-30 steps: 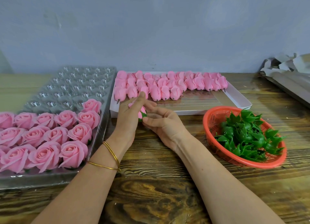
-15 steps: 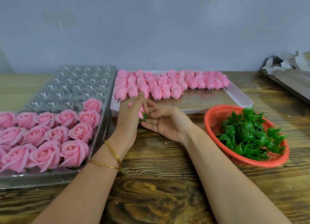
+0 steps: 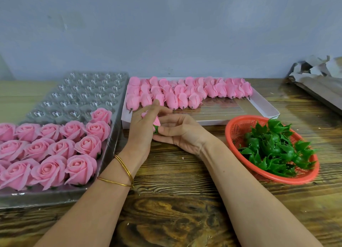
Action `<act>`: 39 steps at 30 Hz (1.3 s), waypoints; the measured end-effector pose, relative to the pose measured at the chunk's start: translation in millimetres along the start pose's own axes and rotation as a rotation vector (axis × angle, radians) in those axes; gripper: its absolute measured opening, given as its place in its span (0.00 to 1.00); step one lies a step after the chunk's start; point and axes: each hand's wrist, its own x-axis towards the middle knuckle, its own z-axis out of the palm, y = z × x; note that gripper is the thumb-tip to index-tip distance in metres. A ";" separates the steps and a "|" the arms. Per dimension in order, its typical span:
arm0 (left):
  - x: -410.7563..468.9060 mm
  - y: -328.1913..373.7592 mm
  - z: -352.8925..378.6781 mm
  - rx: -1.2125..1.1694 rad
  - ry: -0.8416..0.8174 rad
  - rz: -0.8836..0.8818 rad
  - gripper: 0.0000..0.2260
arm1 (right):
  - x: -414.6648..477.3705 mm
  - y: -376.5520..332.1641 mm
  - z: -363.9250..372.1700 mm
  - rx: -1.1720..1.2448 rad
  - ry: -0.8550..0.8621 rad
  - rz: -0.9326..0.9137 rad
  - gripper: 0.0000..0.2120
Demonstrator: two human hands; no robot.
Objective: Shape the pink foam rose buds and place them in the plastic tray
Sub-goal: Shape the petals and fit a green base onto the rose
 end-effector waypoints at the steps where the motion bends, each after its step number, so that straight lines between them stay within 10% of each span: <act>1: 0.3 -0.2 -0.3 0.011 0.006 -0.001 0.16 | 0.5 0.5 0.5 -0.011 0.018 -0.013 0.11; 15: 2.5 -3.9 -1.5 0.047 0.033 0.045 0.12 | 2.3 -8.8 11.1 -0.506 0.194 -0.145 0.17; 32: 3.3 -6.4 -2.8 0.240 0.008 0.194 0.17 | 9.3 8.0 11.8 -0.584 0.262 -0.349 0.15; 36: 2.0 -4.5 -2.1 0.197 -0.019 0.157 0.06 | 4.5 7.9 10.3 -0.551 0.262 -0.381 0.16; 39: 2.2 -6.9 -3.8 0.232 -0.030 0.141 0.17 | 1.4 7.1 8.3 -0.525 0.304 -0.407 0.13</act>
